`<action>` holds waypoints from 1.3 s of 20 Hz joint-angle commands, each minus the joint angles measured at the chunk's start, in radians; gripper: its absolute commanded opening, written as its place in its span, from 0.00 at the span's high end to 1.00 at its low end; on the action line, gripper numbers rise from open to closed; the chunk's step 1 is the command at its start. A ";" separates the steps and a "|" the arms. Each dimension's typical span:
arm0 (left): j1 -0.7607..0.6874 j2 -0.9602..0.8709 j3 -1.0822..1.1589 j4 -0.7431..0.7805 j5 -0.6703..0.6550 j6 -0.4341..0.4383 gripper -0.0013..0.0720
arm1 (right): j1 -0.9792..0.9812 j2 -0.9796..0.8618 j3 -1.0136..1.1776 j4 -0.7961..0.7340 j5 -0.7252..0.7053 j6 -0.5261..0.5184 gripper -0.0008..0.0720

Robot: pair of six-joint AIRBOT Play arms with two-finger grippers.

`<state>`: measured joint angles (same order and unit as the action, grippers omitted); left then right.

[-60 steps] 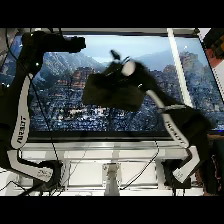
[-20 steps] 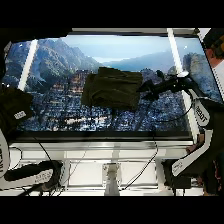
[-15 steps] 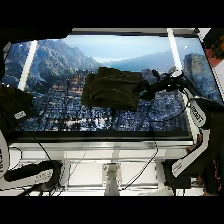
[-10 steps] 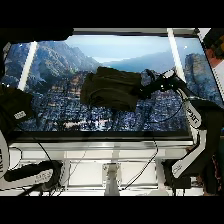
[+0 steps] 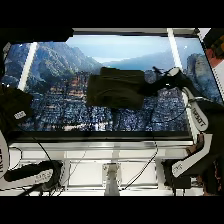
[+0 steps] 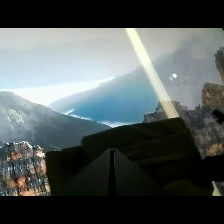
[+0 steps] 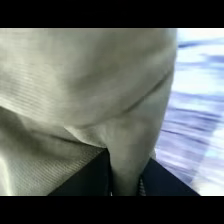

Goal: Fold the clothes and pants, and hang the long-sleeved shirts on hangers.

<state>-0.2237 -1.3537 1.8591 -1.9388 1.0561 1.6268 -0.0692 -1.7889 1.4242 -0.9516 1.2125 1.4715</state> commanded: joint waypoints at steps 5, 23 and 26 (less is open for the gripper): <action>0.001 0.000 0.000 -0.001 0.003 0.005 0.97 | -0.465 0.180 0.001 -0.381 0.130 0.061 0.94; -0.031 -0.004 0.000 -0.060 -0.050 0.005 0.97 | -0.990 0.225 0.030 -0.877 0.139 0.172 0.13; -0.025 -0.004 0.000 -0.049 -0.050 0.005 0.97 | -0.988 0.227 0.195 -0.770 0.165 0.203 0.09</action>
<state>-0.2516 -1.3567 1.8591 -1.9957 1.0061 1.6314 -1.0515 -1.5642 1.5150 -1.8015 1.3636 1.6192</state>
